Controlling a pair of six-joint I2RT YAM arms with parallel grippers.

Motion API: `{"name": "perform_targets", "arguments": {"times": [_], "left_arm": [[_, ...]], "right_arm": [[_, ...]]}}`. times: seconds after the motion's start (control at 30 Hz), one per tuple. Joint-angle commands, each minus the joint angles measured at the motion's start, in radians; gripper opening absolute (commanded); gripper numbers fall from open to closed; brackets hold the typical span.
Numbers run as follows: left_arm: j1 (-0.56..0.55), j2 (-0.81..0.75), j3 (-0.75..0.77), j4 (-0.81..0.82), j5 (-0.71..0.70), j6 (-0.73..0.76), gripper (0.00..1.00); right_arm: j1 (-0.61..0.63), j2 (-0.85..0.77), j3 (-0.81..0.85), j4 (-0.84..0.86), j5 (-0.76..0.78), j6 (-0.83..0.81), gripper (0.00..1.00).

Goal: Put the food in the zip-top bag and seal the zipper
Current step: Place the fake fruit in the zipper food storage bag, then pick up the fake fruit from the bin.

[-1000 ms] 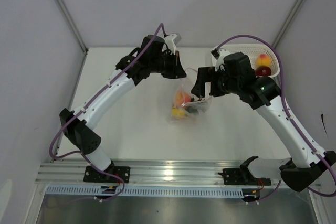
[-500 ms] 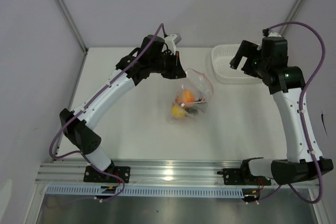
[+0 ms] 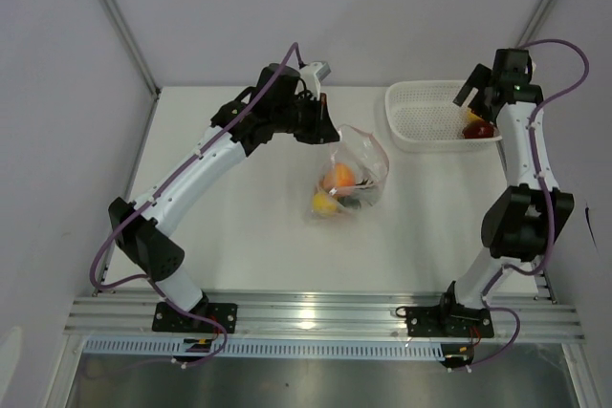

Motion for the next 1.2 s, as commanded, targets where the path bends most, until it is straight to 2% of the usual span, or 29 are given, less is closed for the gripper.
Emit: {"name": "perform_targets", "arguments": {"times": [0.0,0.1,0.23,0.57,0.67,0.93,1.17], "left_arm": [[0.008,-0.028,-0.005,0.026,0.029,0.017,0.01],[0.007,-0.038,-0.031,0.046,0.032,0.014,0.0],[0.007,-0.044,-0.05,0.061,0.044,0.011,0.01],[0.021,-0.06,-0.036,0.071,0.044,0.005,0.0],[0.025,-0.077,-0.048,0.075,0.035,0.008,0.01],[0.028,-0.069,-0.062,0.081,0.064,0.008,0.01],[0.028,-0.077,-0.094,0.11,0.081,-0.008,0.01]], "right_arm": [[-0.028,0.09,0.122,0.097,0.041,-0.023,0.99],[-0.032,0.21,0.205,0.128,0.065,-0.036,0.99],[-0.032,0.36,0.367,0.074,0.159,-0.032,0.99],[-0.061,0.583,0.539,0.014,0.133,-0.076,1.0],[-0.068,0.598,0.512,0.02,0.142,-0.09,0.99],[-0.07,0.603,0.432,0.18,0.168,-0.165,0.99],[-0.07,0.658,0.467,0.233,0.159,-0.164,0.99]]}}
